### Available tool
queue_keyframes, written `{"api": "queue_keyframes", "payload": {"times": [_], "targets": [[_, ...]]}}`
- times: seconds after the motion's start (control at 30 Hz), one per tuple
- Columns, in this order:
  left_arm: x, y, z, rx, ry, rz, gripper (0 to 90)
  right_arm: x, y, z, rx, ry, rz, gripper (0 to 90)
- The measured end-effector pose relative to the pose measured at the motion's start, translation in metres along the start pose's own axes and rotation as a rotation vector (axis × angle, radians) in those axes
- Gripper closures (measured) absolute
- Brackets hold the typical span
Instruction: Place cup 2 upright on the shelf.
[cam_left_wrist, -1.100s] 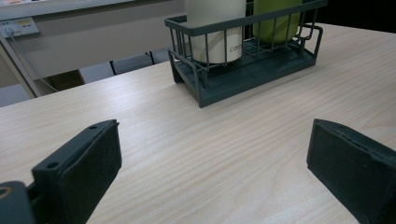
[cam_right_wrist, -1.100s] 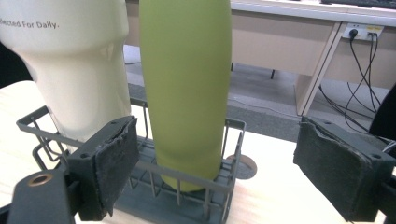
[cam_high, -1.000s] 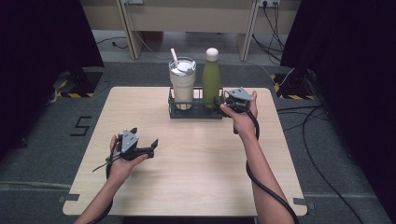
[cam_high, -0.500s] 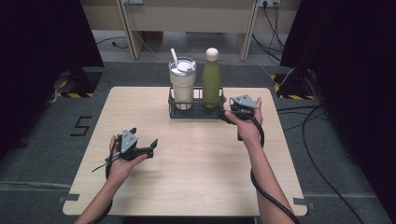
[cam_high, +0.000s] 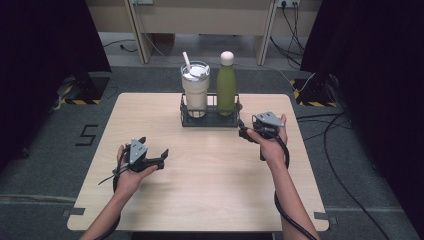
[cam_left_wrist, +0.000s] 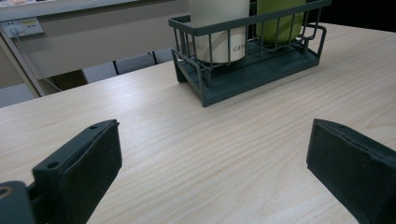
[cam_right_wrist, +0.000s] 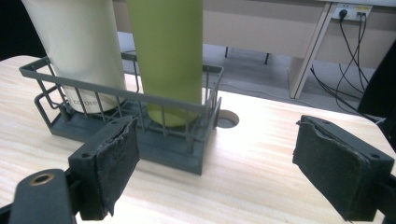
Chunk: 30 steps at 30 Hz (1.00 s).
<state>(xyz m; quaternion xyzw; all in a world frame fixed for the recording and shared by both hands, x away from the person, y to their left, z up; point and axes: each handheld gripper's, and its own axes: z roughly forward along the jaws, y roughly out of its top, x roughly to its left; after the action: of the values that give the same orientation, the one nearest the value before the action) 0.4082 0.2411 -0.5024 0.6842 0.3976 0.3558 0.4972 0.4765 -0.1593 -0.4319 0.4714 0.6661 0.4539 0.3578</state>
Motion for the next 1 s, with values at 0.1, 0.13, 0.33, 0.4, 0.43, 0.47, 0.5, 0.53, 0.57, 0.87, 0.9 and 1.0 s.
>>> {"api": "queue_keyframes", "payload": {"times": [0.1,0.13,0.33,0.4,0.43,0.47,0.5,0.53,0.57,0.87,0.9,1.0], "targets": [[0.0,0.0,0.0,0.0,0.0,0.0,2.6,-0.001,-0.002,-0.003,0.002,-0.002,-0.001,14.4],[0.0,0.0,0.0,-0.001,0.001,0.0,2.6,-0.002,-0.004,-0.004,0.003,-0.003,0.0,14.4],[0.0,0.0,0.0,-0.002,0.004,-0.001,2.6,-0.007,-0.012,-0.014,0.01,-0.011,0.006,14.5],[0.0,0.0,0.0,-0.004,0.005,-0.001,2.6,-0.008,-0.015,-0.017,0.013,-0.013,0.004,14.5],[0.0,0.0,0.0,-0.004,0.005,-0.001,2.6,-0.008,-0.015,-0.017,0.013,-0.013,0.004,14.5],[0.0,0.0,-0.001,-0.005,0.006,-0.001,2.7,-0.009,-0.018,-0.019,0.016,-0.015,0.004,14.6],[0.0,0.0,-0.001,-0.005,0.006,-0.001,2.6,-0.01,-0.02,-0.02,0.017,-0.019,0.009,14.6],[0.0,0.0,-0.001,-0.005,0.007,-0.002,2.6,-0.011,-0.021,-0.022,0.018,-0.02,0.011,14.6],[0.0,0.0,-0.001,-0.005,0.007,-0.002,2.6,-0.011,-0.021,-0.022,0.018,-0.02,0.011,14.6],[-0.001,-0.001,0.0,-0.001,0.006,-0.001,2.6,-0.019,-0.036,-0.033,0.031,-0.036,0.02,14.7],[-0.001,-0.001,0.0,-0.002,0.006,-0.002,2.6,-0.02,-0.038,-0.034,0.033,-0.037,0.019,14.7],[-0.001,-0.001,0.0,-0.002,0.007,-0.001,2.6,-0.022,-0.042,-0.038,0.034,-0.039,0.02,14.7]]}}
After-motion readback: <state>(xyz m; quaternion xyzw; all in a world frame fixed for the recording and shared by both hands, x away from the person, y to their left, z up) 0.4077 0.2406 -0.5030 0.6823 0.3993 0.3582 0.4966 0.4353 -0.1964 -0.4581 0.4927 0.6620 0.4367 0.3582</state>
